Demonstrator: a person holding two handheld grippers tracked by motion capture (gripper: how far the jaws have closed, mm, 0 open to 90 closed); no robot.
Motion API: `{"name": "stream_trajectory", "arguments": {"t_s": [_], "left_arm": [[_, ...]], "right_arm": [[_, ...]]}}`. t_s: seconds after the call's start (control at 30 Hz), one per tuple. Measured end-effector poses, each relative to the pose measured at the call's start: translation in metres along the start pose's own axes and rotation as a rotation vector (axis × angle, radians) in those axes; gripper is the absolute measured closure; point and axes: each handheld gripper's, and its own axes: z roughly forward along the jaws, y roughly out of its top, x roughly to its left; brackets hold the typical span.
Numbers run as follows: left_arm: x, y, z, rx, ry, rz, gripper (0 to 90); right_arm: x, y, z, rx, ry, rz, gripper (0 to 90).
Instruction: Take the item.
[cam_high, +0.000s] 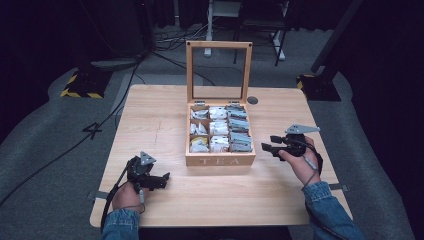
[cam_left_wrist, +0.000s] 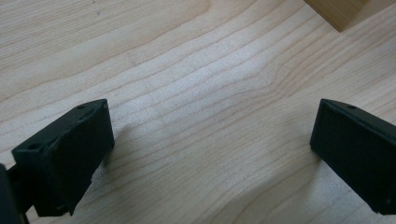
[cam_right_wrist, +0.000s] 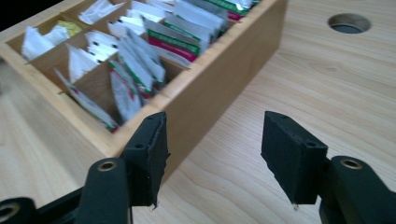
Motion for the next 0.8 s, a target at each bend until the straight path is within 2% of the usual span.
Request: {"name": "stream_trajectory", "arguments": {"t_s": [0.17,0.43,0.6,0.77,0.8], "left_arm": [[0.000,0.000,0.000,0.000,0.001,0.000,0.0],[0.000,0.000,0.000,-0.003,0.005,-0.003,0.0],[-0.001,-0.001,-0.001,-0.002,0.007,-0.007,0.0],[-0.001,-0.001,-0.001,-0.002,0.011,-0.007,0.0],[-0.001,-0.001,-0.001,-0.002,0.011,-0.007,0.0]], "right_arm": [[0.009,0.013,-0.001,-0.010,0.027,-0.027,41.3],[0.022,0.034,0.000,-0.055,0.066,-0.017,40.9],[0.034,0.047,0.005,-0.073,0.099,-0.050,41.2],[0.040,0.054,0.010,-0.066,0.110,-0.053,44.8],[0.045,0.056,0.016,-0.027,0.136,-0.066,45.9]]}}
